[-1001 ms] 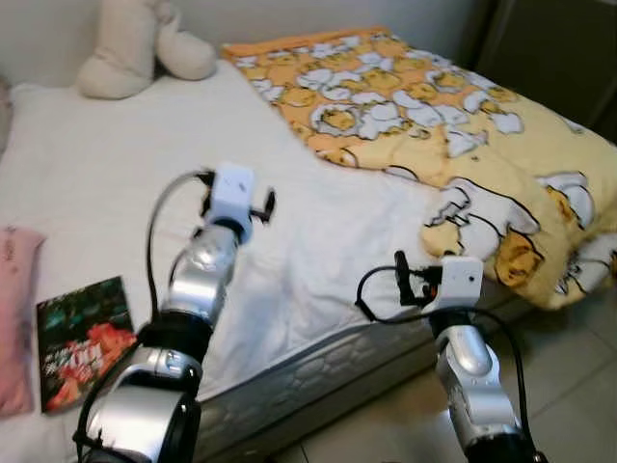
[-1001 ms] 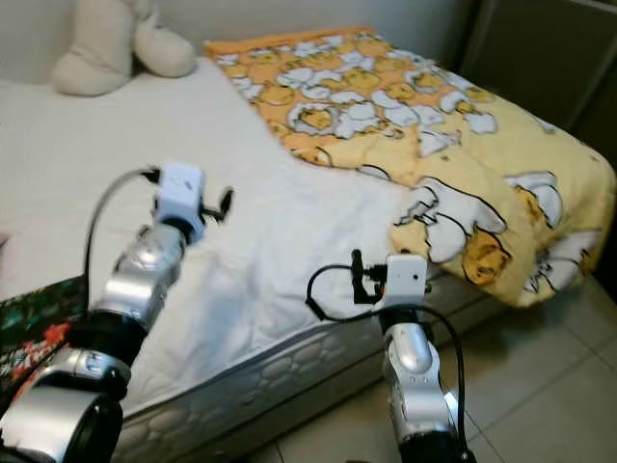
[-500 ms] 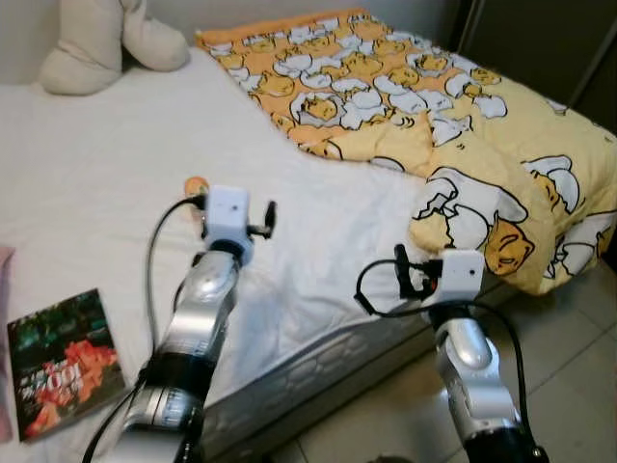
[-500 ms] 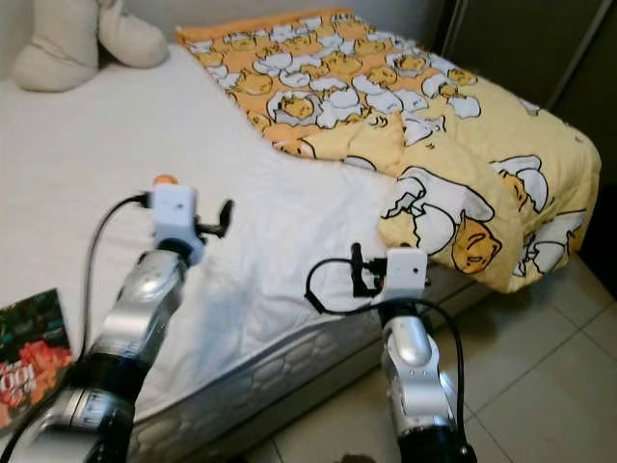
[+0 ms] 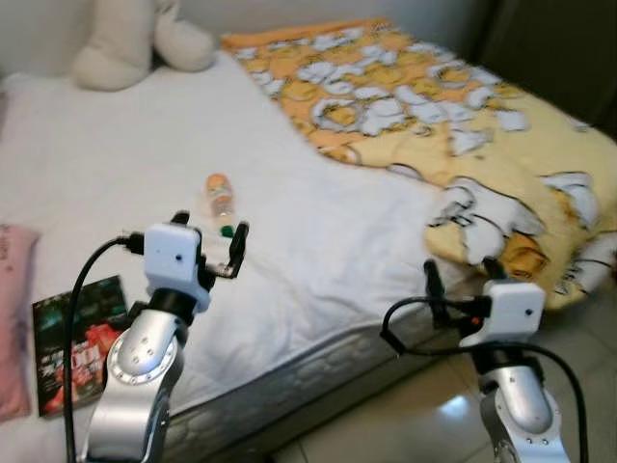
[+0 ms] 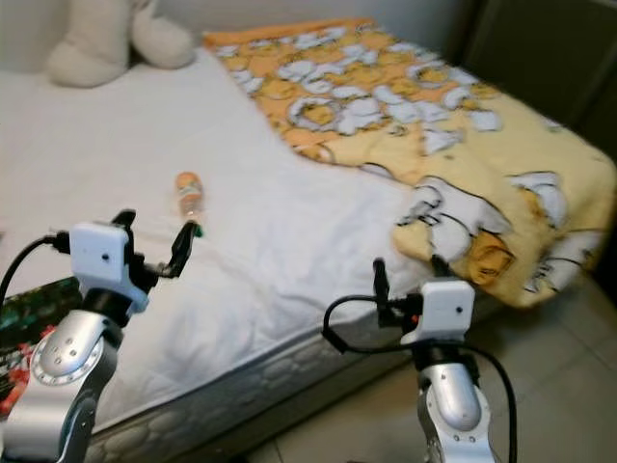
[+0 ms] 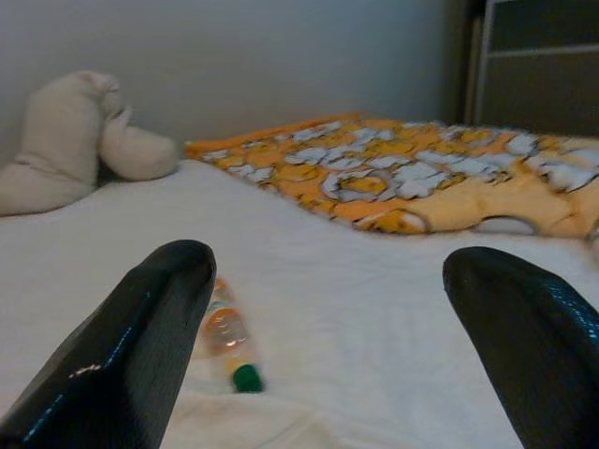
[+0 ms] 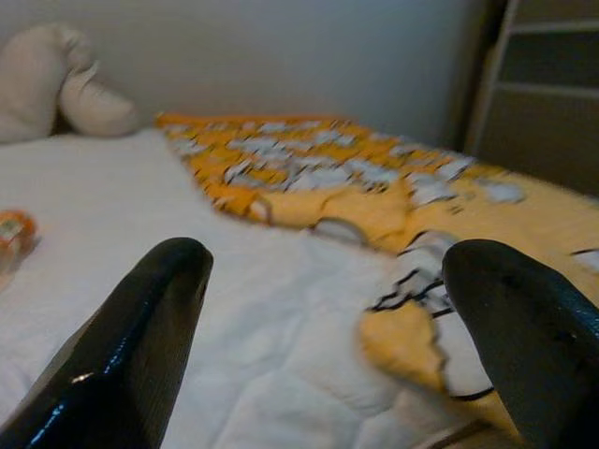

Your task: Clean up the room

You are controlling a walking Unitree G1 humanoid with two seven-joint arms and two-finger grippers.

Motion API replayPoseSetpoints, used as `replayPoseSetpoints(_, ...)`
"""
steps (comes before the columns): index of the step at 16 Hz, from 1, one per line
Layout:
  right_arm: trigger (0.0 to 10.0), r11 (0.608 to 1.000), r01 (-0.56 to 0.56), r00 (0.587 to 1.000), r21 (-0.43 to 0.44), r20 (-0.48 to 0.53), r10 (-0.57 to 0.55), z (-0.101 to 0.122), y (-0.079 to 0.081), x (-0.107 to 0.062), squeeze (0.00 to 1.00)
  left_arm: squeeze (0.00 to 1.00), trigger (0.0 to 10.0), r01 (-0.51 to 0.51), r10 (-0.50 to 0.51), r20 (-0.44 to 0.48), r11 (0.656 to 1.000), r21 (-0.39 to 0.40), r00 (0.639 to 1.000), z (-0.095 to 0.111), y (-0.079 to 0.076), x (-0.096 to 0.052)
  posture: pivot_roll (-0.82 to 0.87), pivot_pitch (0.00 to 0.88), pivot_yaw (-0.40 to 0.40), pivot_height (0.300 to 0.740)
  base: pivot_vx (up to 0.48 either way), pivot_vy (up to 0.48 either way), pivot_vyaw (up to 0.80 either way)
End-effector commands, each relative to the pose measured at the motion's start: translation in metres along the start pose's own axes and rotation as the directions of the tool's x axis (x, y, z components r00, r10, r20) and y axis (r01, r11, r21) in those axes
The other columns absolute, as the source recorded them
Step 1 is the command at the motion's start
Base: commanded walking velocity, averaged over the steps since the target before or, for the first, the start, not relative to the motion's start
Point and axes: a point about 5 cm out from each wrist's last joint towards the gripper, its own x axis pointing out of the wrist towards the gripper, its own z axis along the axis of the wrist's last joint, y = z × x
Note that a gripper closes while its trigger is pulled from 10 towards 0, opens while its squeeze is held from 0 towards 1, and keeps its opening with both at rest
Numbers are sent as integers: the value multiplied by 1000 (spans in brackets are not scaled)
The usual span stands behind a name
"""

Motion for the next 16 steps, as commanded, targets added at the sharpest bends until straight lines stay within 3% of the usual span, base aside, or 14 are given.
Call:
replayPoseSetpoints(1, 10000, 1000, 17, 1000, 8, 14, -17, 6, -3, 1, 0, 0, 10000, -2, 2, -7, 1000, -9, 1000, 3, -6, 2, -103, 0, 27, 740, 465, 0, 0)
replayPoseSetpoints(5, 10000, 999, 28, 1000, 37, 3, -29, 7, 4, 9, 0, 0, 10000, 6, -6, -65, 1000, 4, 998, 0, -11, 11, -125, 0, 48, 740, 465, 0, 0)
replayPoseSetpoints(12, 10000, 998, 40, 999, 39, -16, -39, 3, 3, 13, 0, 0, 10000, 59, -58, -80, 998, 10, 995, 0, -20, 18, -133, 0, 57, 740, 465, 0, 0)
replayPoseSetpoints(15, 10000, 998, 36, 999, 50, -29, -34, 1, 8, 13, 0, 0, 10000, 81, -68, -145, 993, 82, 987, -9, -16, 41, -124, 0, 47, 740, 0, 0, 0)
replayPoseSetpoints(16, 10000, 998, 24, 999, 55, -37, -22, 1, 11, 9, 0, 0, 10000, 77, -54, -191, 990, 115, 980, -15, -9, 59, -127, 0, 49, 740, 0, 0, 0)
